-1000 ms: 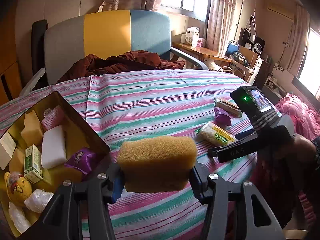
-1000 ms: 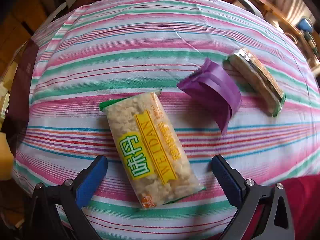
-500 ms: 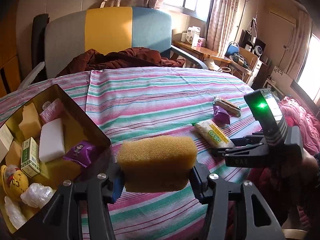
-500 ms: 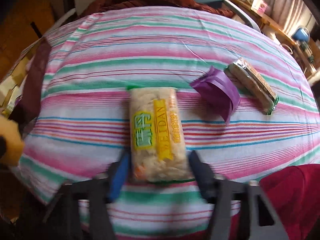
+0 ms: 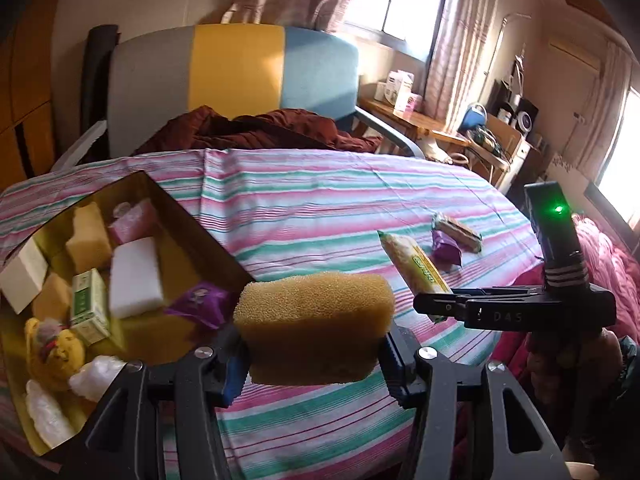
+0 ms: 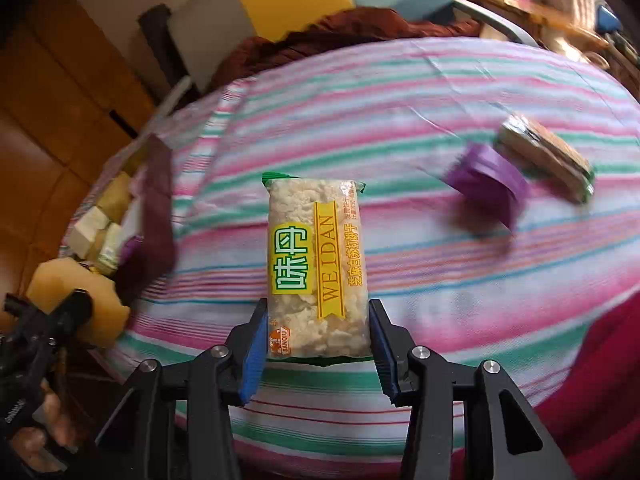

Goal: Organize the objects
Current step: 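Carry the sponge and snack bag into the gold tray and open both tools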

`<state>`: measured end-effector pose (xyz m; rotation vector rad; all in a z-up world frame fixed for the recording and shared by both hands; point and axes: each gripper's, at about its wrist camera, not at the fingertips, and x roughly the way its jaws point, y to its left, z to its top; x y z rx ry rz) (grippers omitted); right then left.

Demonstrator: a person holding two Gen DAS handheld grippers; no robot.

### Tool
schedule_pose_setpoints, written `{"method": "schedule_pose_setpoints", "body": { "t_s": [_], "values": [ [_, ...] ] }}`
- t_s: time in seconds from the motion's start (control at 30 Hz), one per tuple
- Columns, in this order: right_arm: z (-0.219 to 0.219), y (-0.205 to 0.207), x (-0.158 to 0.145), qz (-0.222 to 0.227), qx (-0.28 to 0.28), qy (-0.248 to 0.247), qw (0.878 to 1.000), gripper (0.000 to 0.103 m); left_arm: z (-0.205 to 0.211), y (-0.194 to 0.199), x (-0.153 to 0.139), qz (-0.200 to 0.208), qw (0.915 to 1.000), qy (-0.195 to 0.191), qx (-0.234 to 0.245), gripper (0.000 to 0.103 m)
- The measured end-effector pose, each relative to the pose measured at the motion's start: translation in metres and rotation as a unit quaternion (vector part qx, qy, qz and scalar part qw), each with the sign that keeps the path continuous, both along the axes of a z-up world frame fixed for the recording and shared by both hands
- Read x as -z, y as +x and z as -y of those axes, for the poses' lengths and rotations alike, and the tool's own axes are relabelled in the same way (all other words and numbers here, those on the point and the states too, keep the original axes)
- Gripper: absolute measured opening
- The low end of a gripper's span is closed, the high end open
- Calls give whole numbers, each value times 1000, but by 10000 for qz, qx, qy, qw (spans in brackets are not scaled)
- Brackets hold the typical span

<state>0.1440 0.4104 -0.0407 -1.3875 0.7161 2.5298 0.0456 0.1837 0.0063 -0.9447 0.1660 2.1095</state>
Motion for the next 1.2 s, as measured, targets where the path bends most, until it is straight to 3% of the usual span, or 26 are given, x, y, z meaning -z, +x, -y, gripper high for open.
{"method": "schedule_pose_setpoints", "body": {
  "t_s": [0.27, 0.5, 0.63, 0.87, 1.07, 1.2],
  "values": [
    [45, -53, -32, -510, -777, 25, 9957, 47, 58, -24, -10, 163, 9968, 184, -765, 55],
    [95, -94, -49, -739, -1447, 89, 9867, 47, 117, -56, -7, 371, 9855, 367, -1613, 55],
    [121, -114, -51, -750, -1748, 250, 9814, 47, 138, -70, -1, 582, 9794, 536, -1857, 55],
    [153, -137, -49, -697, -2133, 314, 9740, 47, 148, -86, 5, 846, 9740, 729, -1972, 55],
    [164, -155, -37, -516, -2137, 442, 9745, 47, 134, -107, -2, 820, 9734, 907, -1939, 56],
    [170, -162, -37, -557, -2207, 807, 9704, 47, 120, -125, 13, 1068, 9714, 749, -1986, 58]
  ]
}}
